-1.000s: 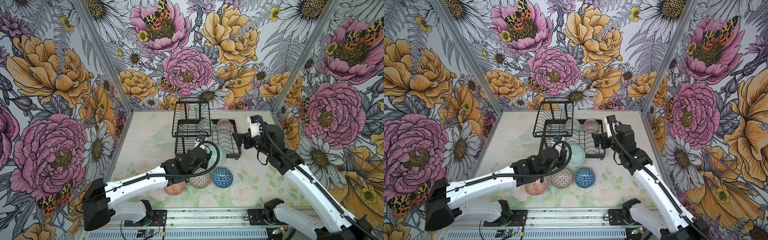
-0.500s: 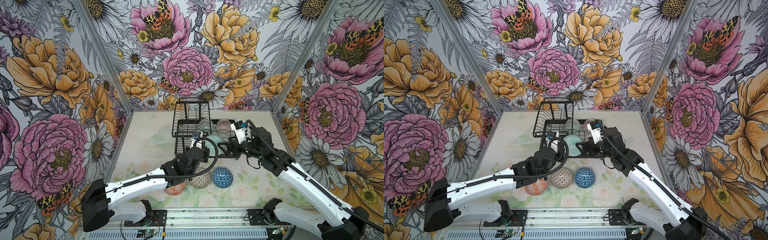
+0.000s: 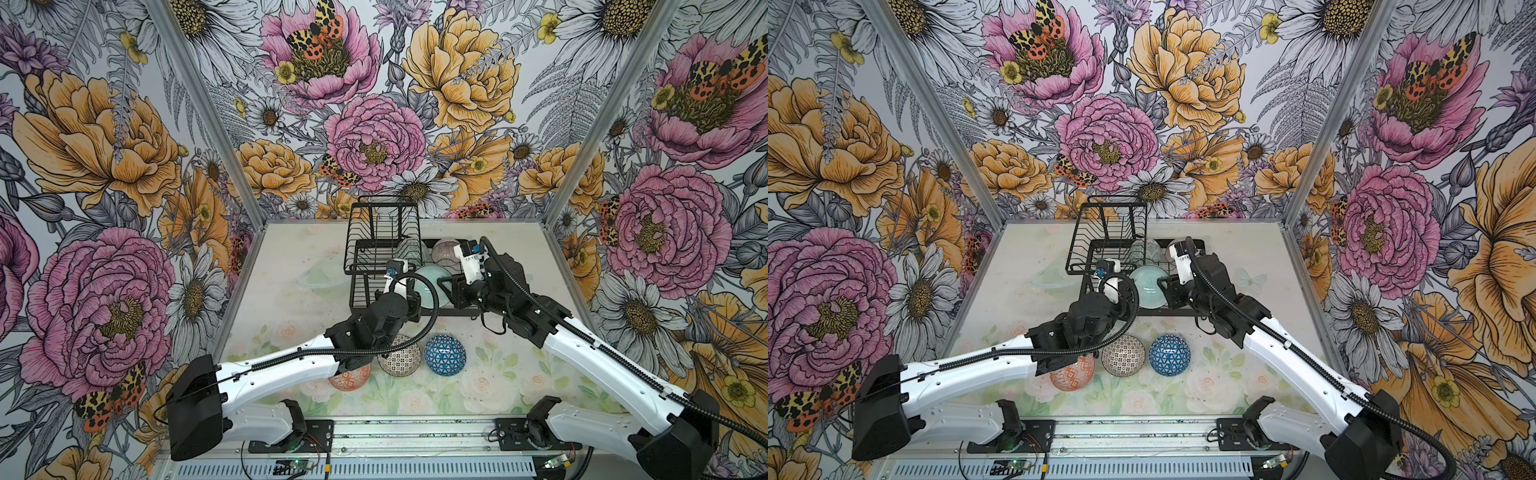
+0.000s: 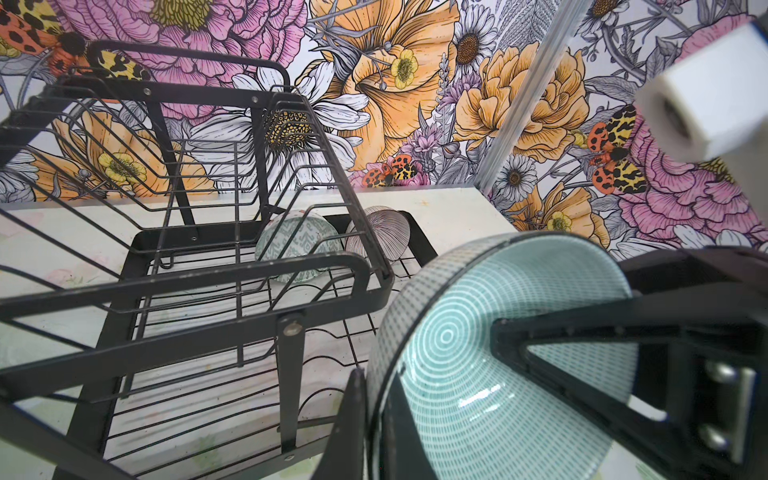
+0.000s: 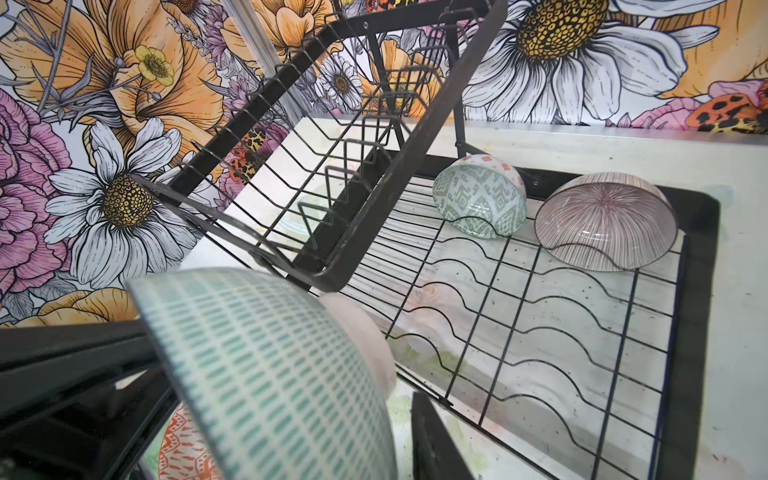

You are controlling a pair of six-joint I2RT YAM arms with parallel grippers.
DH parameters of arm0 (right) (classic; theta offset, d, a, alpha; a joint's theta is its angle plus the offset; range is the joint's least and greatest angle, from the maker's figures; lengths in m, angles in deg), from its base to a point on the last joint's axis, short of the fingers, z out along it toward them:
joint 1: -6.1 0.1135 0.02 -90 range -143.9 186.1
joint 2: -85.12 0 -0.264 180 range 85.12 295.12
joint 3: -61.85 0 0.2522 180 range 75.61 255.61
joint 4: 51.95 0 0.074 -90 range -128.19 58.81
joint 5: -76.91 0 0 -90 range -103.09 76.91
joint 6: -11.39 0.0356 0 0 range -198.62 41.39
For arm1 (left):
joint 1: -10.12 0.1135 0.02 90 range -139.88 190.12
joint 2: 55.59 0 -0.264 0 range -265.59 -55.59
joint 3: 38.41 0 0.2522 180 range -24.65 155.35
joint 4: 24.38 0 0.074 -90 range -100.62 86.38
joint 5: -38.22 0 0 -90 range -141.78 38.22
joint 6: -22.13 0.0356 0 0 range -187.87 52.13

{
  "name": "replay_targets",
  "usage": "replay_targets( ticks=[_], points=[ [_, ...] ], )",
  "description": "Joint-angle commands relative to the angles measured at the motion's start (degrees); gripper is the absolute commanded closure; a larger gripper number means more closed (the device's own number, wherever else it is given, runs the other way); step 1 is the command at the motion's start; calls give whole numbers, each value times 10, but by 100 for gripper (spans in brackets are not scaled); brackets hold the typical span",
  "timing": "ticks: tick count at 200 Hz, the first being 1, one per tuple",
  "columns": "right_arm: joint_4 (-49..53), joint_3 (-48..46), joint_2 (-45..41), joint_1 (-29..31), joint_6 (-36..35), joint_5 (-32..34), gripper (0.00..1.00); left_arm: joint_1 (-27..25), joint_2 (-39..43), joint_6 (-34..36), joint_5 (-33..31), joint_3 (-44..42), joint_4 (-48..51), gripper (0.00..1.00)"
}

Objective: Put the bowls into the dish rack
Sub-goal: 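Lift the teal-striped bowl toward the rack while the right gripper moves to meet it, then grasp the teal-striped bowl with the right gripper and open the left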

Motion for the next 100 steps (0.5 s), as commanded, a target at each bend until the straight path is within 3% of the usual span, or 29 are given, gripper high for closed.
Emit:
replay_targets(
  ticks=[1,39,52,65,86,100],
  points=[
    [-19,-4,4,-3,7,18,75,-1,9,-1,30,-2,-59,100],
    [-18,-2,1,-4,0,27,100,2,5,3,51,4,-37,100],
    [-17,0,1,-4,-6,33,100,3,5,9,68,9,-12,99],
    [-17,1,2,-5,-15,41,100,9,9,20,85,17,22,81],
    [-17,0,2,-14,-43,60,100,18,17,39,108,35,94,29],
    [-18,1,5,-25,-68,77,100,26,22,55,121,52,154,8]
  ],
)
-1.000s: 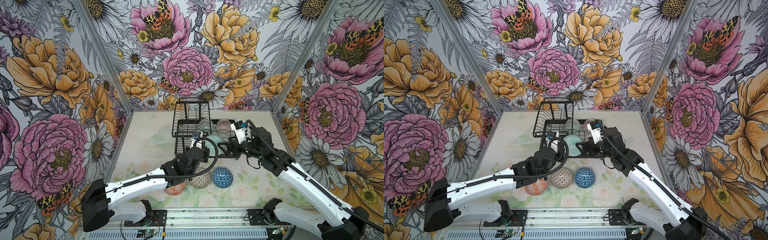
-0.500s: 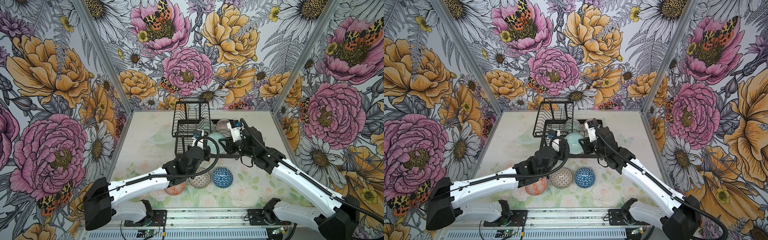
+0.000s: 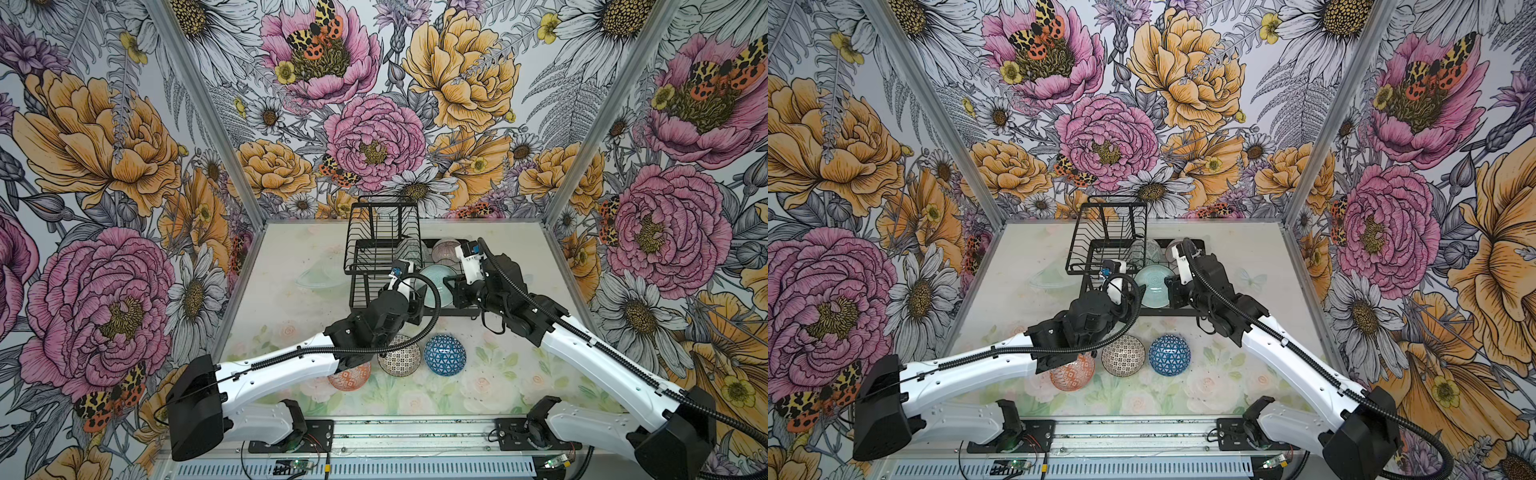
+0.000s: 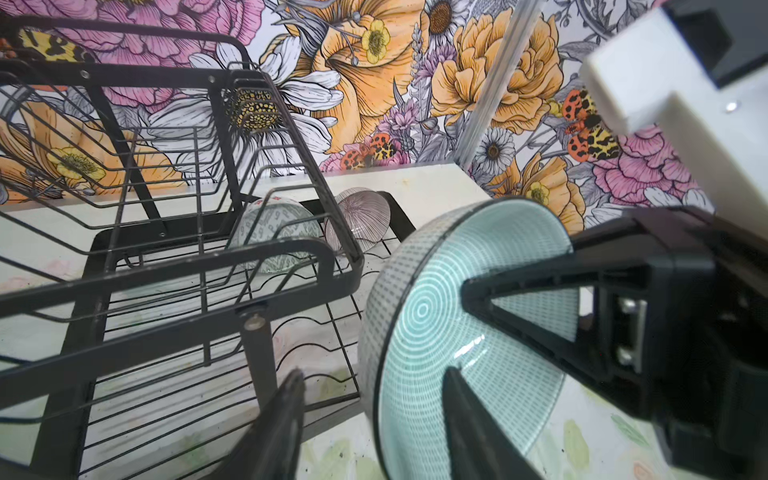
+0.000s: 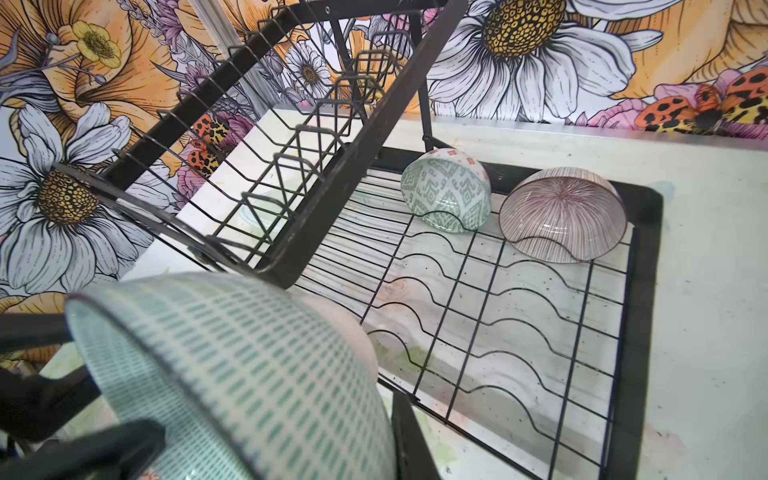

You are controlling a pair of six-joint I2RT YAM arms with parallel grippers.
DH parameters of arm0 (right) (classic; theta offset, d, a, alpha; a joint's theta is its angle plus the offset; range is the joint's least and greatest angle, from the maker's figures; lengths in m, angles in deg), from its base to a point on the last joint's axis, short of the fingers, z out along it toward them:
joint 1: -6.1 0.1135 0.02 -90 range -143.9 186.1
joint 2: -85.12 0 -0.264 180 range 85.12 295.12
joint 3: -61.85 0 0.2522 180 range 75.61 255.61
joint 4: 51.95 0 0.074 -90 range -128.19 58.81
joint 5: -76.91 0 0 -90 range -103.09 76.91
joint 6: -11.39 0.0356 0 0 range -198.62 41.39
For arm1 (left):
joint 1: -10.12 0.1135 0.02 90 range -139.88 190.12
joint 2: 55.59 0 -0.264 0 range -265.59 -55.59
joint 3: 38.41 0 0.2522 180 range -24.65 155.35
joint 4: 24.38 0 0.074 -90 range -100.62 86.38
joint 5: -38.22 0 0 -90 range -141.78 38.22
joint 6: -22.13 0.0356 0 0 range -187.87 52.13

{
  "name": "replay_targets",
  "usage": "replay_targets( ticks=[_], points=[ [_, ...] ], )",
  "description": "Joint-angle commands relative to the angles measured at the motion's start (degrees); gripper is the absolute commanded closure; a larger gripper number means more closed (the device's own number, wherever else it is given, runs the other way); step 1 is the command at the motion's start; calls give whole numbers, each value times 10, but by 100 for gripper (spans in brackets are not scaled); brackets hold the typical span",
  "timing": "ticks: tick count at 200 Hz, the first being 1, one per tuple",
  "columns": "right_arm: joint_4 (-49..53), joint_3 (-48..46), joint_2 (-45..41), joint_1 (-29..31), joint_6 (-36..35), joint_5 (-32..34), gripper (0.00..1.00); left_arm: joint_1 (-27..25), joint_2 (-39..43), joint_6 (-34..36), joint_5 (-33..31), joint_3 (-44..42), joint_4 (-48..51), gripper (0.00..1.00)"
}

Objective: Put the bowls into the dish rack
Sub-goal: 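Grasp the teal-striped bowl with the right gripper and open the left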

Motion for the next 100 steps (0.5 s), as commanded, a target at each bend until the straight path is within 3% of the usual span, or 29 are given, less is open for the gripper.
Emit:
replay_targets(
  ticks=[1,7,52,100],
  points=[
    [-26,5,-3,-16,-44,33,100,14,22,36,50,40,107,6],
    [-26,7,0,-22,-56,40,100,17,24,42,53,47,132,1],
    [-57,22,37,-44,-151,95,100,52,55,60,93,56,205,1],
    [-247,-39,74,-44,-309,185,100,98,65,65,132,42,205,1]
  ],
)
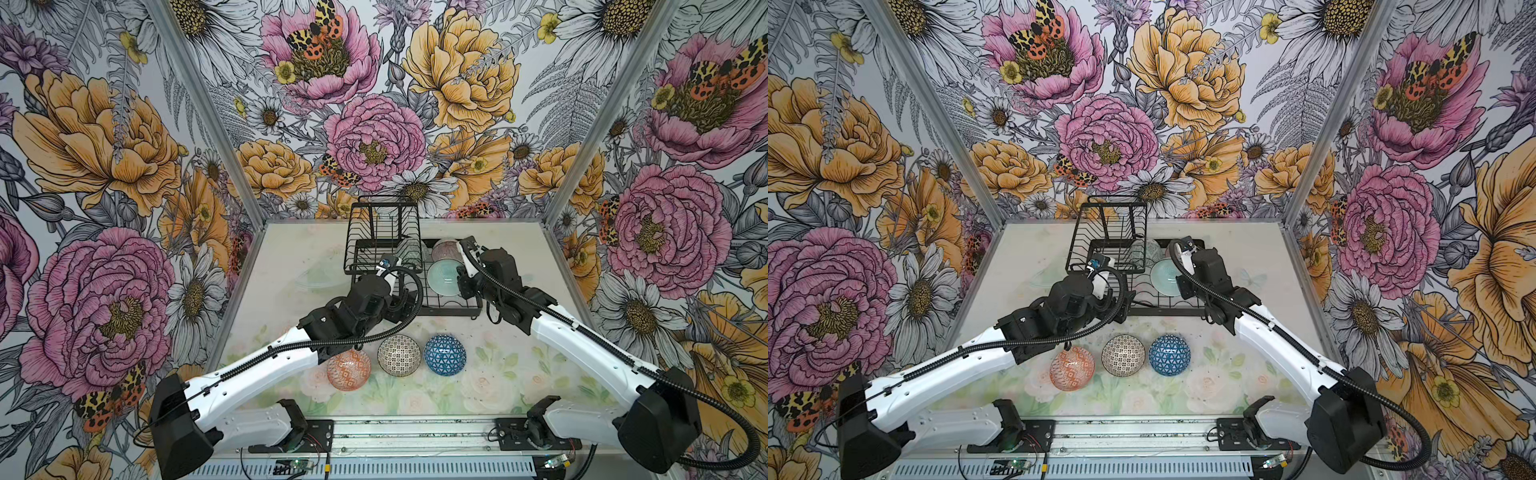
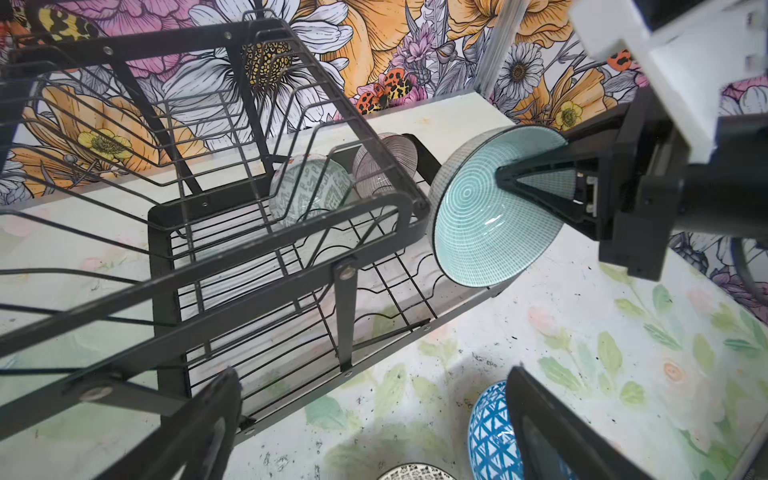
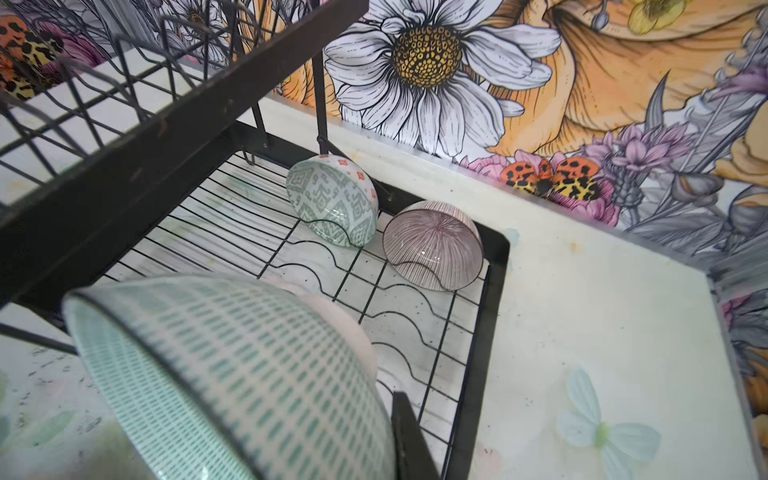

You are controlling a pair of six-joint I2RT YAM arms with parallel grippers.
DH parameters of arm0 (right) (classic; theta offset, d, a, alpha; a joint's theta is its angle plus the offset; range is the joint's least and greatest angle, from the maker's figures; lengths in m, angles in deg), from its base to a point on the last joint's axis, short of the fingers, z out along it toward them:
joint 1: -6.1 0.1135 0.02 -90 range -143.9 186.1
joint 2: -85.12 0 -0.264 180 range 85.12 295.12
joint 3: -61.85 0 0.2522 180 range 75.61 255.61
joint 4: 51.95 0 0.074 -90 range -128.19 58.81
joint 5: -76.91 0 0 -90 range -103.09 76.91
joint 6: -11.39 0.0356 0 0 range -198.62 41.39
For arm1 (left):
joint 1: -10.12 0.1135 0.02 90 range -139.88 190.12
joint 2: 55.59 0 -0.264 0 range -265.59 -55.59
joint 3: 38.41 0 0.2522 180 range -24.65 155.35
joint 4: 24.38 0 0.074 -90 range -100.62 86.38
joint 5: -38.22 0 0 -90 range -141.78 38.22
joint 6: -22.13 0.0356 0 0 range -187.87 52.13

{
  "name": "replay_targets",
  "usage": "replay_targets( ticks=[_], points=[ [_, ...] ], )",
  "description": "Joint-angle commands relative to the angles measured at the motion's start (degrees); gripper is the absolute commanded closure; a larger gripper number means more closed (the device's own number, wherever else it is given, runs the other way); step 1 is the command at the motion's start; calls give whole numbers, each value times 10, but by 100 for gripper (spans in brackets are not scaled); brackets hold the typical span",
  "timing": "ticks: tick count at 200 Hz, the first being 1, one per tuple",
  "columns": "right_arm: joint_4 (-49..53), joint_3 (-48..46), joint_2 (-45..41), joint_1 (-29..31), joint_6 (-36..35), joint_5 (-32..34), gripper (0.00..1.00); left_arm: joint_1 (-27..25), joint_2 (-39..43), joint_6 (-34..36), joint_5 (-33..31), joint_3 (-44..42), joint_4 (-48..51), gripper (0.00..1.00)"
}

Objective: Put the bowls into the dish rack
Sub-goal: 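Grasp the teal-striped bowl with the right gripper and open the left, then lower the teal-striped bowl into the rack slots beside the green bowl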

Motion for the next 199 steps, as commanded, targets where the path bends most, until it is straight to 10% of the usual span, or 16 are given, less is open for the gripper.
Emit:
replay_targets(
  ticks=[1,101,199],
  points=[
    [-172,-26,10,0,-114,71,100,19,8,14,39,-5,15,1],
    [-769,-182,224,13,-481,101,100,43,24,16,66,-27,-3,1],
    [-805,-69,394,22,-560,74,100,49,25,17,90,-27,-1,1]
  ],
)
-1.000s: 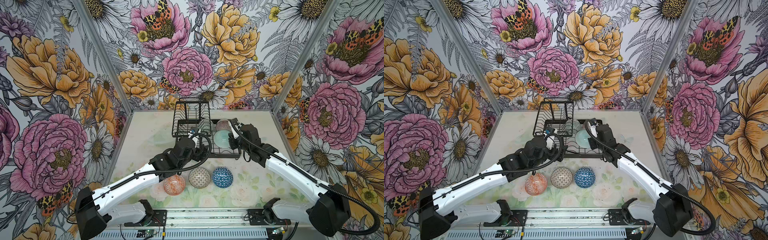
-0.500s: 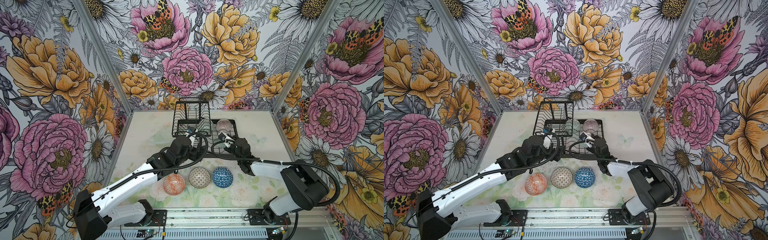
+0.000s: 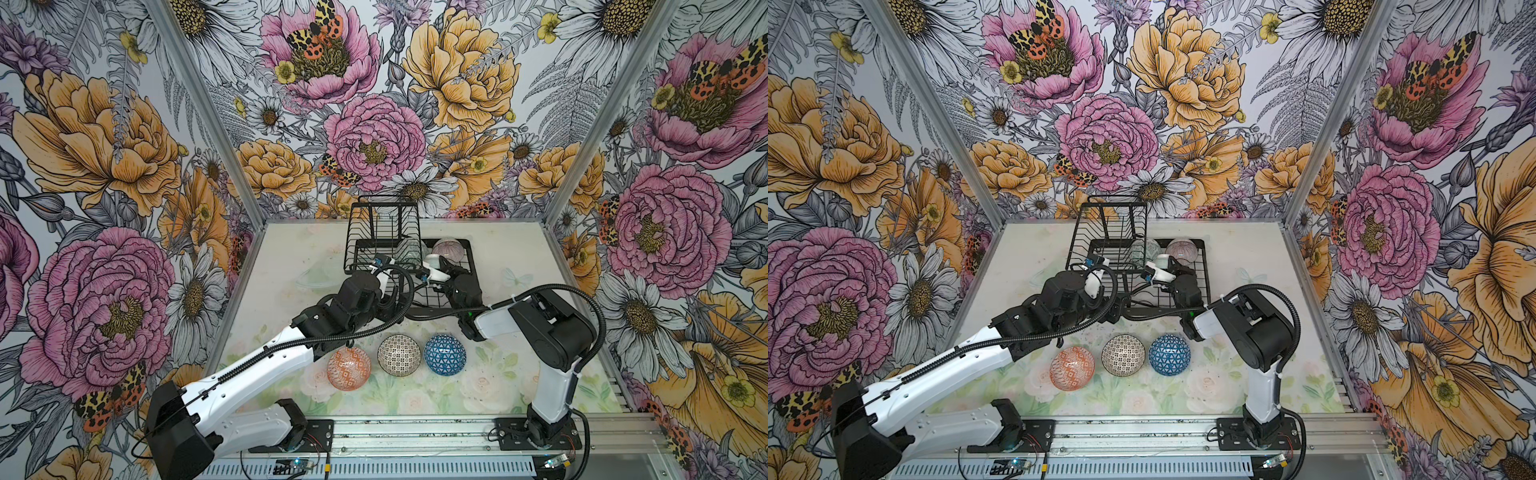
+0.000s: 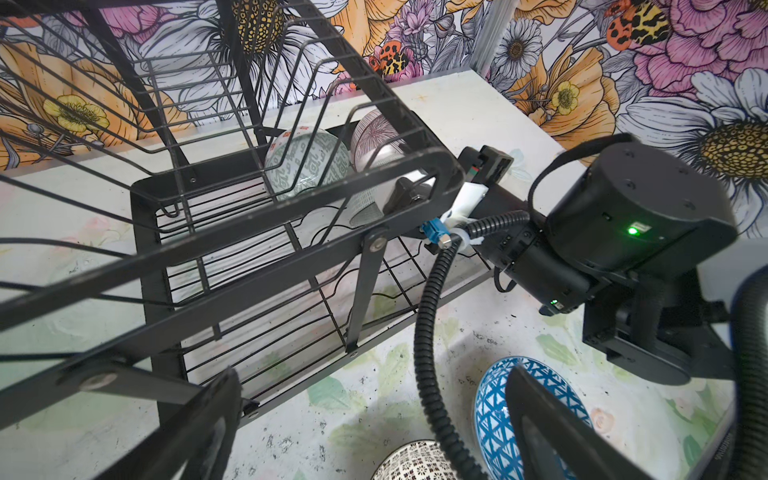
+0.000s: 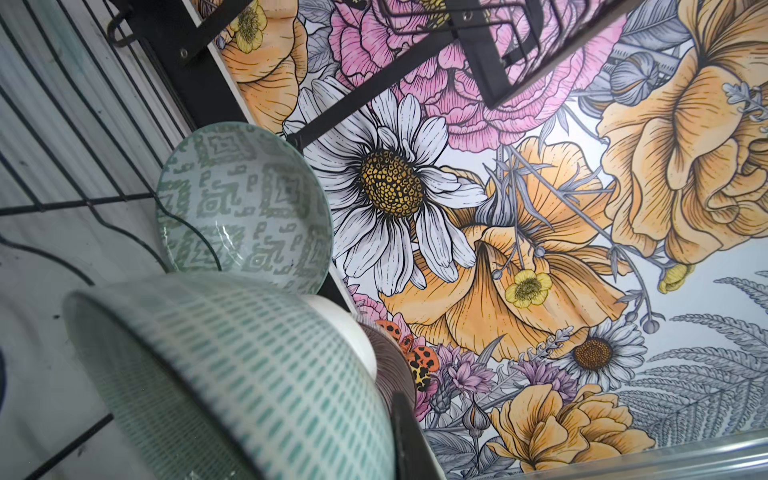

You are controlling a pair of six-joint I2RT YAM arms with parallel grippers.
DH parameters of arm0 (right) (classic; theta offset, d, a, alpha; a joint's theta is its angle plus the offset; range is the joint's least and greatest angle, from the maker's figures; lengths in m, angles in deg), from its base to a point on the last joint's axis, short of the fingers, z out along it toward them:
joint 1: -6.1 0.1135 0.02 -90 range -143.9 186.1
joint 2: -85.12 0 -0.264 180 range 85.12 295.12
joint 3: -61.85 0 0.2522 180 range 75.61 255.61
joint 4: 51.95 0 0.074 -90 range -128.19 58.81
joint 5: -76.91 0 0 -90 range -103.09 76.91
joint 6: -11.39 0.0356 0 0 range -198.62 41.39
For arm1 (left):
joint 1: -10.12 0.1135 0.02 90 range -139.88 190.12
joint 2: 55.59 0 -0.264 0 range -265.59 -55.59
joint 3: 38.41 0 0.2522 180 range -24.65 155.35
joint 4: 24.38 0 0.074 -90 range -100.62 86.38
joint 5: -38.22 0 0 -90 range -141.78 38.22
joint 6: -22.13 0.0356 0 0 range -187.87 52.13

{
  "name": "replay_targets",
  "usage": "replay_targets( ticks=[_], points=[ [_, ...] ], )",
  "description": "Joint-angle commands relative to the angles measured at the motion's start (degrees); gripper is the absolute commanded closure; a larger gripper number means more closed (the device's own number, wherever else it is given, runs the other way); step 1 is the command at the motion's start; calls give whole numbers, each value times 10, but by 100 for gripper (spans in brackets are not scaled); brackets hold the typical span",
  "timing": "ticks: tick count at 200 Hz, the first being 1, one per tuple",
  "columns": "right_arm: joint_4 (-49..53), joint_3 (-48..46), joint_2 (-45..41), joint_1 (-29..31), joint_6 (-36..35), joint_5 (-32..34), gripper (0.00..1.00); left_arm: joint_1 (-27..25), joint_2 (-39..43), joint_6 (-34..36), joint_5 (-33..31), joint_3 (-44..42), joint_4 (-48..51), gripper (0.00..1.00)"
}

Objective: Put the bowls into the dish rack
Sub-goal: 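Lower the teal-striped bowl into the rack slots beside the green bowl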

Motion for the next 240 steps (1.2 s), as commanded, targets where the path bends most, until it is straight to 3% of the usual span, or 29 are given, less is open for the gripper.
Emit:
replay_targets(
  ticks=[1,115,240],
  points=[
    [-50,42,21,4,-17,-16,100,4,11,10,18,-5,-7,1],
    [10,138,103,7,4,-71,100,3,10,0,12,-2,0,1],
    [104,160,116,16,17,-58,100,2,10,-11,9,-14,-3,1]
  ],
)
